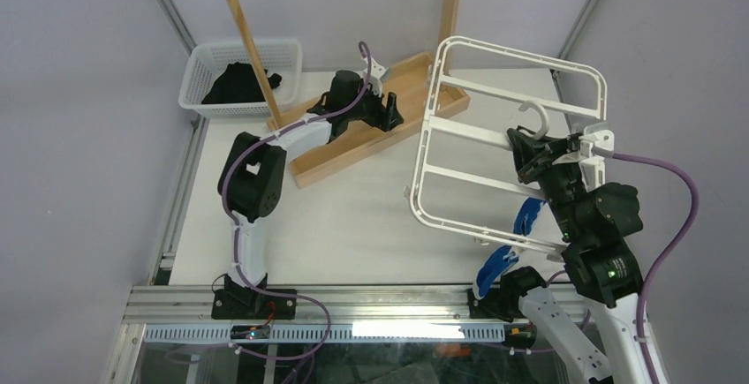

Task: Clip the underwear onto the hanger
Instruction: Move the clothesline to the center of the board.

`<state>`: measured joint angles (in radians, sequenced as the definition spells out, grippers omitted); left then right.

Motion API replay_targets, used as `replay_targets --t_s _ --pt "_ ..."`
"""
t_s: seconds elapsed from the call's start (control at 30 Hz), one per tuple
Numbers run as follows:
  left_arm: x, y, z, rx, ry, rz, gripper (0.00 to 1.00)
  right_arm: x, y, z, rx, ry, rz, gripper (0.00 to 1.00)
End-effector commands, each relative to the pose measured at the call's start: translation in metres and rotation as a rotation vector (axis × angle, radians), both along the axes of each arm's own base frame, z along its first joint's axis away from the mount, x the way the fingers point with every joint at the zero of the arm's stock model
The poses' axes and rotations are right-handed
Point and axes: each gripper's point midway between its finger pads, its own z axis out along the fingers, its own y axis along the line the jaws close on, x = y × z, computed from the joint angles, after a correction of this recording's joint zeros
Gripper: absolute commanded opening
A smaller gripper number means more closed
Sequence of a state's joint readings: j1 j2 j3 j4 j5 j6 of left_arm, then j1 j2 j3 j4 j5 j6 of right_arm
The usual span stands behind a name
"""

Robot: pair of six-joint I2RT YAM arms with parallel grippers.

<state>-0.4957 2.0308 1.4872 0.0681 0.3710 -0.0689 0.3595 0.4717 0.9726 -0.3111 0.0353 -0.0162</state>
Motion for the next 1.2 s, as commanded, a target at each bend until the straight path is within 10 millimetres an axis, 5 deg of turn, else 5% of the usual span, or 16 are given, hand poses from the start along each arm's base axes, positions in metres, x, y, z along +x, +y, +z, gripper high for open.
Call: replay_targets --t_s 0.0,0.43,0.53,0.73,0.93,1.17 --pt "0.007 -0.019 0.012 -0.012 -0.053 -0.119 0.71 -0.013 0.001 0.049 0.036 -0.155 0.027 0.00" --pt "0.011 -0.033 -0.061 0.068 0.025 -0.187 0.68 -0.006 0.013 0.042 0.036 -0.118 0.080 0.00" --pt "0.007 -0.036 -0.070 0.089 0.025 -0.202 0.59 -0.004 0.016 0.041 0.035 -0.112 0.091 0.00" --pt "-0.023 -0.050 -0.081 0.151 -0.009 -0.281 0.42 0.002 0.022 0.044 0.038 -0.105 0.112 0.00" --pt "-0.058 -0.063 -0.074 0.141 -0.036 -0.377 0.00 0.011 0.019 0.057 0.042 -0.096 0.077 0.00" --pt "-0.106 -0.075 -0.062 0.123 -0.113 -0.454 0.00 0.019 0.025 0.080 0.041 -0.096 0.093 0.00"
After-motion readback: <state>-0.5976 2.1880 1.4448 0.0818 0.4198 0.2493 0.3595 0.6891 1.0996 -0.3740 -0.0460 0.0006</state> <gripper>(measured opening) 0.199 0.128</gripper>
